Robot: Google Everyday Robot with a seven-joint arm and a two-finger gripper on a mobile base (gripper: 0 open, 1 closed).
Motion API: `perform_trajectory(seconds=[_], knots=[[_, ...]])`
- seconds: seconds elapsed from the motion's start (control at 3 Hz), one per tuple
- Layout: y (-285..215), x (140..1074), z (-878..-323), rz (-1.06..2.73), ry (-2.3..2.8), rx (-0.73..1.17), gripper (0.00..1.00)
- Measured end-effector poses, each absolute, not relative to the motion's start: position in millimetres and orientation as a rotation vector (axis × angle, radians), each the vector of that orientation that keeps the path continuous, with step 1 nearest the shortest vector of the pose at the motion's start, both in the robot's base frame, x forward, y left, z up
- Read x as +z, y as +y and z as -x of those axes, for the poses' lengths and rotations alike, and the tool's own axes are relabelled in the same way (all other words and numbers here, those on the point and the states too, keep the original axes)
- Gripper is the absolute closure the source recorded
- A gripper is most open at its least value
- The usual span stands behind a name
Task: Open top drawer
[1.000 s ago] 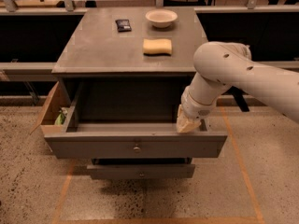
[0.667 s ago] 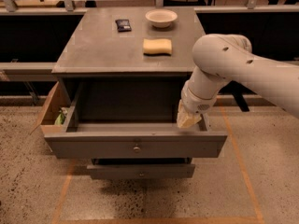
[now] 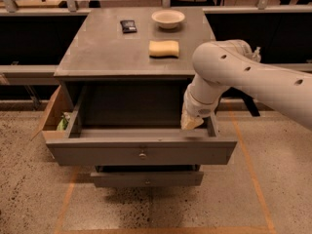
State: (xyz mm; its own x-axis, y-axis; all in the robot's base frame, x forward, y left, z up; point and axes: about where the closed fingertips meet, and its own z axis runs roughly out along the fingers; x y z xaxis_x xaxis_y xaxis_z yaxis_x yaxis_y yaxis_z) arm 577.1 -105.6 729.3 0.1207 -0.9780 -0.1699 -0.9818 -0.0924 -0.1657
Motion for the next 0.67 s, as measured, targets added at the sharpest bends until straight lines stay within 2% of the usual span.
perform_trajectory(seconds=[0.67], knots=[[-93.0, 702.9, -618.3, 2.104, 1.885, -0.066, 1.00]])
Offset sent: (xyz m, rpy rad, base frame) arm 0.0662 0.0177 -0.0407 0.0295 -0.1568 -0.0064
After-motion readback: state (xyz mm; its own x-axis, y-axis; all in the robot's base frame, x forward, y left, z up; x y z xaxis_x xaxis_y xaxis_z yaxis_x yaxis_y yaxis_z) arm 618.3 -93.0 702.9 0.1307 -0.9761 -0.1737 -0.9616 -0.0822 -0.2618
